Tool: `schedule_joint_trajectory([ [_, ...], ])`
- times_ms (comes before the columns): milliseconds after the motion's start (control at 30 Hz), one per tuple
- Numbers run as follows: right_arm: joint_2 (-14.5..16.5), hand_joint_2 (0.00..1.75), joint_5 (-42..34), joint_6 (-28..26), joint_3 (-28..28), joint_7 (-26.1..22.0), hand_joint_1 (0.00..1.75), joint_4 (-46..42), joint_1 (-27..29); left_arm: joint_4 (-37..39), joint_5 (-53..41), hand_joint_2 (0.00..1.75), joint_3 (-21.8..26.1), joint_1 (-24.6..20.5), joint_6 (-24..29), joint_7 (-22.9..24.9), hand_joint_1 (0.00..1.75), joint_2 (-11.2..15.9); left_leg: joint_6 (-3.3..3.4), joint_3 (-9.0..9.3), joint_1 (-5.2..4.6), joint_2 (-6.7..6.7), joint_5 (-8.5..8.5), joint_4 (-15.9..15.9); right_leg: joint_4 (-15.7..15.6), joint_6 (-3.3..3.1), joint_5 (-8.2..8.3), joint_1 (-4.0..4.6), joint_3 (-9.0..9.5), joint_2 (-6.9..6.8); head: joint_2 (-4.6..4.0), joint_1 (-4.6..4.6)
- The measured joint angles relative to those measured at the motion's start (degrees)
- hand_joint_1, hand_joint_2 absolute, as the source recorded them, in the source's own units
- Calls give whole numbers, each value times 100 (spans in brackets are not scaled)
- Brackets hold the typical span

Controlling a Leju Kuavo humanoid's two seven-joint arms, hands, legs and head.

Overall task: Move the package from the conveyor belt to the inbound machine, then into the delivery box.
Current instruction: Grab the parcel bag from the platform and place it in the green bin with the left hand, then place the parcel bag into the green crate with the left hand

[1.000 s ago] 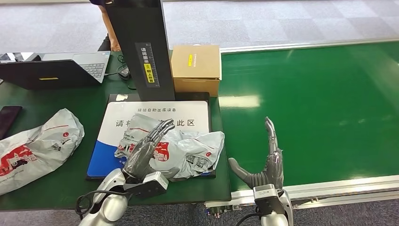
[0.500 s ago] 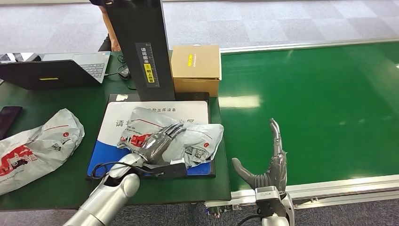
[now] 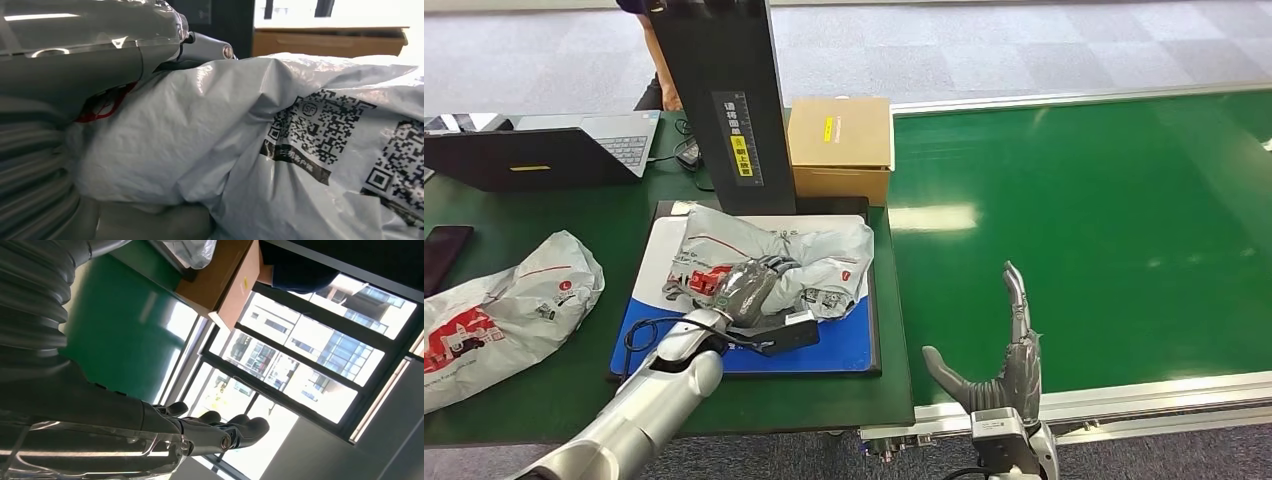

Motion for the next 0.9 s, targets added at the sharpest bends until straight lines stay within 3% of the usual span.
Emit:
schedule_joint_trajectory([
  [267, 5, 175, 96, 88, -36, 86, 0, -51, 50, -1371, 307, 175, 583, 809, 1040, -313, 175, 33, 0, -17, 0, 0, -1, 0, 0, 0, -2, -1, -16, 0, 0, 0],
  [633, 7, 175, 62, -2, 48, 125, 0, 8, 31, -3485, 1571, 175, 1488, 1859, 2673, -1685, 175, 10, 1, -28, 1, -1, -2, -1, 0, -2, -4, 0, -27, -1, 0, 0],
  [767, 7, 175, 76, -16, 146, 196, 0, 84, -56, -3886, 1658, 175, 2199, 2034, 2731, -2384, 175, -243, 1, -28, 1, 0, -1, -1, 1, -2, -4, 0, -26, -1, 0, 0],
  [900, 7, 175, 97, -12, 255, 256, 0, 183, -162, -4094, 1502, 175, 3119, 2036, 2732, -2592, 175, -520, 0, -26, 1, 0, 0, -1, 1, -2, -3, 0, -25, -1, 0, 1],
])
